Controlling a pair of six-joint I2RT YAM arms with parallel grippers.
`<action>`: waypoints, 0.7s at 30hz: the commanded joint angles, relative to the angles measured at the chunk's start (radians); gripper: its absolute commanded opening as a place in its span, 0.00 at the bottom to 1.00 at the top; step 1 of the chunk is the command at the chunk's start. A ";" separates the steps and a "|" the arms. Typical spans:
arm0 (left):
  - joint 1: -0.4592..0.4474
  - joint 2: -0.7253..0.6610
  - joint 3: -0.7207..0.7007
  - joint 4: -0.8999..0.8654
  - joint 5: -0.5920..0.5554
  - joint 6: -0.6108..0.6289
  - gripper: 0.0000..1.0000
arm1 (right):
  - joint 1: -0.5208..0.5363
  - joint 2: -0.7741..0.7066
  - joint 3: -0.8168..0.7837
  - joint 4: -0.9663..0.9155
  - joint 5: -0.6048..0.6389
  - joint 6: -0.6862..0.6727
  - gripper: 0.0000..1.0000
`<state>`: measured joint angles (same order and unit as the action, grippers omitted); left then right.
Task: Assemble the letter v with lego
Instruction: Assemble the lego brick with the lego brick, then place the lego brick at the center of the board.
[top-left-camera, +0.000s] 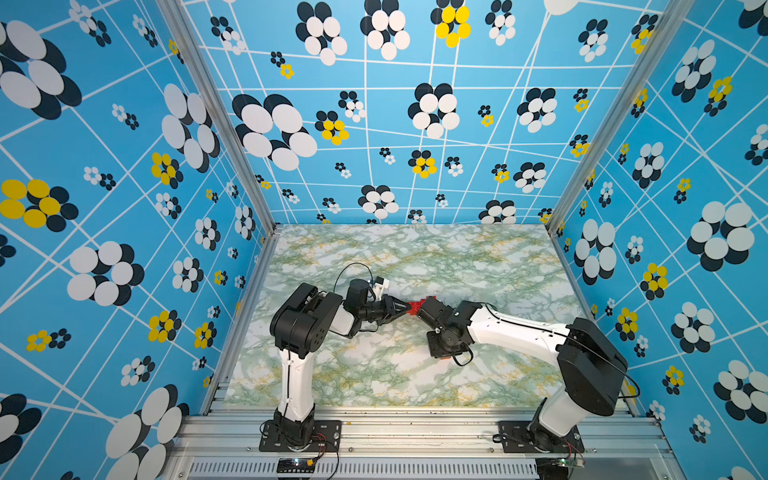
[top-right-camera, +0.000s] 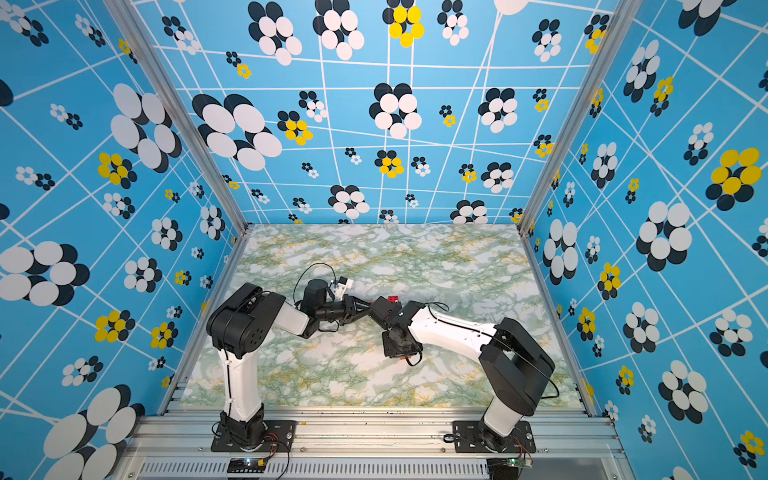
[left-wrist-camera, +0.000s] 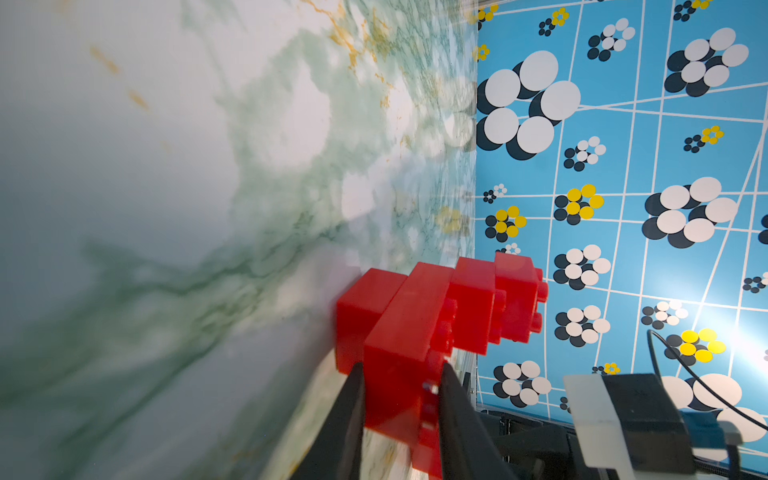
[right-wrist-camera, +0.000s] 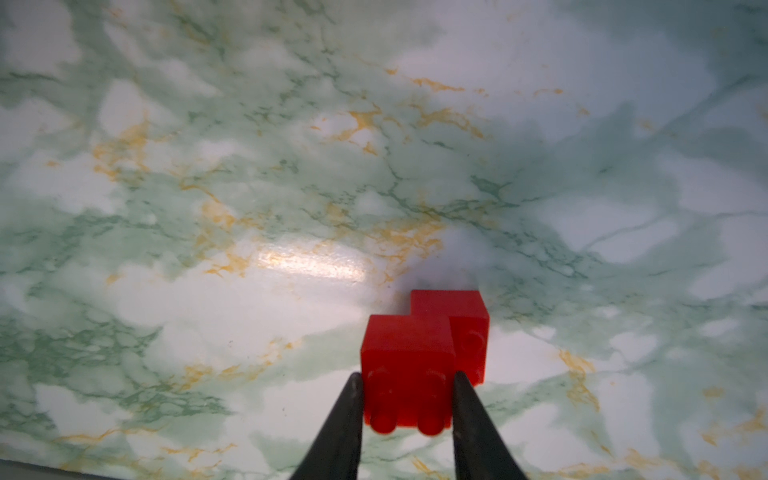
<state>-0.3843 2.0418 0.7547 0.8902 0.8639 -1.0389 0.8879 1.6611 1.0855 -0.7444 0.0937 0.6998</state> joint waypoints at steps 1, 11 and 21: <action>-0.010 0.003 0.015 -0.044 -0.023 0.007 0.21 | -0.007 0.001 0.045 -0.024 0.030 0.029 0.28; -0.016 0.005 0.023 -0.047 -0.020 0.006 0.21 | 0.003 0.141 0.214 0.028 0.034 0.083 0.28; -0.018 0.018 0.023 -0.033 -0.019 -0.006 0.21 | 0.013 0.220 0.263 0.058 0.037 0.117 0.33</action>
<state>-0.3943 2.0418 0.7624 0.8848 0.8597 -1.0397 0.8894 1.8614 1.3247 -0.6937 0.1188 0.7921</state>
